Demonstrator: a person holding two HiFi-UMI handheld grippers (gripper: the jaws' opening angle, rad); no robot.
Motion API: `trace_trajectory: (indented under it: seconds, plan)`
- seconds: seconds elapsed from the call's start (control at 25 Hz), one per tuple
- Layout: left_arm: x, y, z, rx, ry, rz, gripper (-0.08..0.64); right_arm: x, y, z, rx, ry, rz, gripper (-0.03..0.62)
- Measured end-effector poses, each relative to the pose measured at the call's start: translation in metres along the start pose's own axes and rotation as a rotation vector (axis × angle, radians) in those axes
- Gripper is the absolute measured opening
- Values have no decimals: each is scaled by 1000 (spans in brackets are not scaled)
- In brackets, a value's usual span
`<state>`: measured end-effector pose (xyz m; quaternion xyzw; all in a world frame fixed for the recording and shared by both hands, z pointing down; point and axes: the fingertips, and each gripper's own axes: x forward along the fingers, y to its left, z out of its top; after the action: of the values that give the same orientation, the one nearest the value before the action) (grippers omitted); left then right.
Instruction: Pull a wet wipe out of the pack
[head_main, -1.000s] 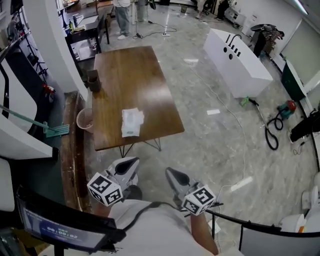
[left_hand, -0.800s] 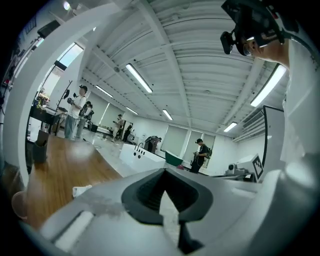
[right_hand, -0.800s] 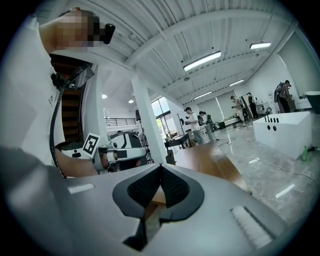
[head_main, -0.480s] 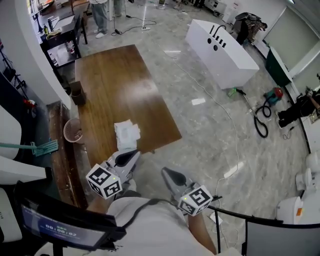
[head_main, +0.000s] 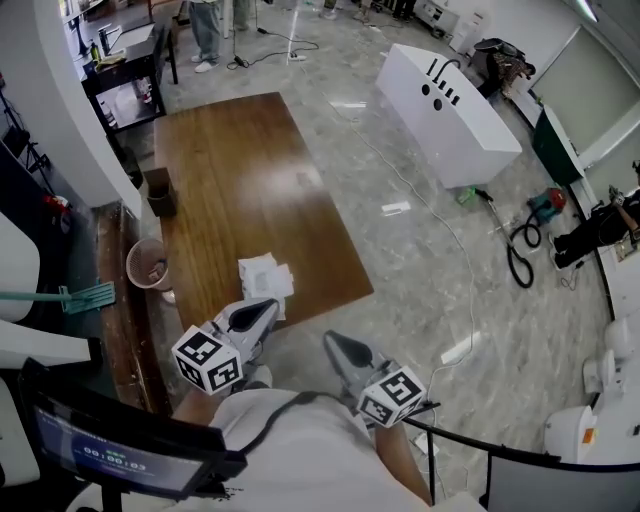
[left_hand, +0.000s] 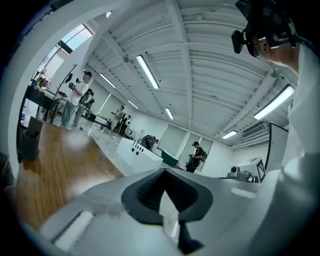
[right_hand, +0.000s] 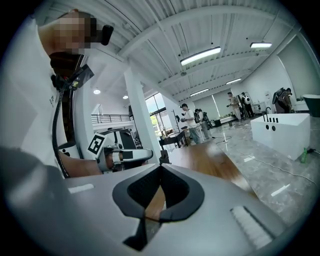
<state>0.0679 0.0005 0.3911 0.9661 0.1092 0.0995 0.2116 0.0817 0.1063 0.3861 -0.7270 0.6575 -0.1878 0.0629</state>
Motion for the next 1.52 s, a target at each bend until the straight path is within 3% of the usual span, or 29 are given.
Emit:
trace_trajectory:
  seconds: [0.16,0.44,0.72,0.84,1.0,1.2,1.52]
  plan:
    - [-11,29,9,7,-8,31,5,32,6,9,-24,18,35,8]
    - [-35,74,4,-50,-17,75,5,68,10,3,-74,75,41,8]
    - [-54,91,5,-52,-40,144,5,86,16,-10,-60,135,106,8]
    - [-63,97,7,-51,-64,188,5,101,12,-12,-78,163,147,9]
    - [-71,107,-1,-41,-64,284,5,130,-6,-34,-173,260,206,8]
    - [-59,109,-18,14,-50,373,6,163,-26,-48,-202,329,310,9]
    - [-30,115,-32,-18,-72,500,6,191,-45,-61,-277,419,457,9]
